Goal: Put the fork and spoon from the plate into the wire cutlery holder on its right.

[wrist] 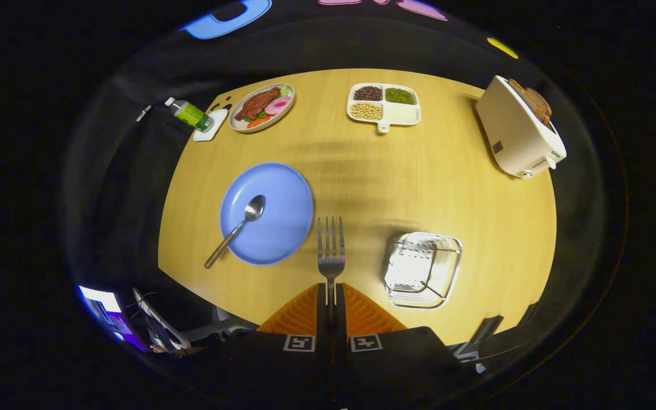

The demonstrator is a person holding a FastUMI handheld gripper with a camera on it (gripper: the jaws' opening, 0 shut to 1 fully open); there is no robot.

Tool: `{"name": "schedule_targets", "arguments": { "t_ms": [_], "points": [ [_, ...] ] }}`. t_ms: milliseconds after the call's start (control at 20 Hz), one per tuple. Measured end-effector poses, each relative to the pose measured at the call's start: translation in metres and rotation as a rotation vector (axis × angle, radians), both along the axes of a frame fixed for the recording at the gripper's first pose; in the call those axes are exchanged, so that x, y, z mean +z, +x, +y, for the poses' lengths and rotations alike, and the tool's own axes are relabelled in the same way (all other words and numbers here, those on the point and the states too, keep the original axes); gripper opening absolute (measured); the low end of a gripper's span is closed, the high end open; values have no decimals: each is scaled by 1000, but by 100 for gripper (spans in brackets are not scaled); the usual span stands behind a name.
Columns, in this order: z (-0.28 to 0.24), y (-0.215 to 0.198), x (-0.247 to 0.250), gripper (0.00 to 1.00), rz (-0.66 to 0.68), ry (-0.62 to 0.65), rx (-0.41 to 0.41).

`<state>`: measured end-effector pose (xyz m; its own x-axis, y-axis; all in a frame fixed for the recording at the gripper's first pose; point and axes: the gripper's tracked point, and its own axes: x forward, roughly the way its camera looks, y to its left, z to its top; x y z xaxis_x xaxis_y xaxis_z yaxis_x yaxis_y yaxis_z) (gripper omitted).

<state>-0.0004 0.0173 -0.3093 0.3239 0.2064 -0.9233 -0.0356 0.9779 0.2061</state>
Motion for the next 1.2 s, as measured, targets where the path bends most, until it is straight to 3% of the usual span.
{"name": "schedule_targets", "arguments": {
  "t_ms": [400,700,1000,1200],
  "points": [
    [-66,-28,-22,8,171,-87,1],
    [-86,-18,-63,8,332,-137,1],
    [-84,-2,-77,9,364,-127,-33],
    [-78,6,-71,14,307,-98,-44]
  ]
}}
